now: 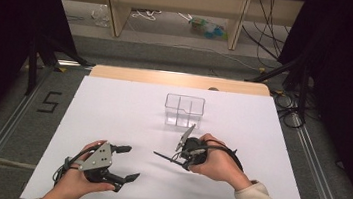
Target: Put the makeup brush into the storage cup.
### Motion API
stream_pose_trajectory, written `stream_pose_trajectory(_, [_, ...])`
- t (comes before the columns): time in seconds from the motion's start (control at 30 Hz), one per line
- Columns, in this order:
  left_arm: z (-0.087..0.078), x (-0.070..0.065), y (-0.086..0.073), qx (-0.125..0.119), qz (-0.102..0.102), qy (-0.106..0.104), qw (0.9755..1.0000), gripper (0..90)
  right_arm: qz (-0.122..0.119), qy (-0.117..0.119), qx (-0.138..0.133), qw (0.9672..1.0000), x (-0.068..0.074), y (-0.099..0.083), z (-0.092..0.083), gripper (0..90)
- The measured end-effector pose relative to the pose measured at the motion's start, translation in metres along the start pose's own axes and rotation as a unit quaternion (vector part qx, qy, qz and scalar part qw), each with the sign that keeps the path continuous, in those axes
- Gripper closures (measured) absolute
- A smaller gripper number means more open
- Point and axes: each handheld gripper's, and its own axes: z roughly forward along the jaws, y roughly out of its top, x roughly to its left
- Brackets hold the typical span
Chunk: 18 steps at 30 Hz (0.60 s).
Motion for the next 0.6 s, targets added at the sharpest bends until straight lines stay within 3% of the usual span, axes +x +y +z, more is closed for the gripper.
stream_pose_trajectory(0.07, [0.001, -0.001, 0.000, 0.002, -0.003, -0.003, 1.0000, 16.3, -0.011, 0.016, -0.002, 0.9998, 0.003, 0.000, -0.003, 84.1])
stream_pose_trajectory(0.1, [0.002, 0.000, 0.001, 0.001, 0.010, -0.007, 0.9999, 16.5, -0.022, 0.022, 0.002, 0.9995, 0.003, 0.000, -0.004, 84.1])
stream_pose_trajectory(0.13, [0.003, -0.001, 0.000, 0.001, 0.000, -0.008, 1.0000, 16.8, -0.035, 0.018, 0.002, 0.9992, 0.004, 0.000, -0.005, 84.1])
stream_pose_trajectory(0.23, [0.004, -0.003, 0.000, 0.006, 0.001, -0.011, 0.9999, 17.3, -0.082, 0.038, 0.000, 0.9959, 0.008, -0.001, -0.007, 84.1])
stream_pose_trajectory(0.43, [0.008, -0.007, 0.001, 0.012, 0.007, -0.026, 0.9996, 18.1, -0.124, 0.052, 0.007, 0.9908, 0.015, 0.000, -0.009, 84.1])
stream_pose_trajectory(0.6, [0.011, -0.010, 0.002, 0.014, 0.016, -0.035, 0.9992, 18.8, -0.140, 0.052, 0.012, 0.9886, 0.017, 0.000, -0.012, 84.1])
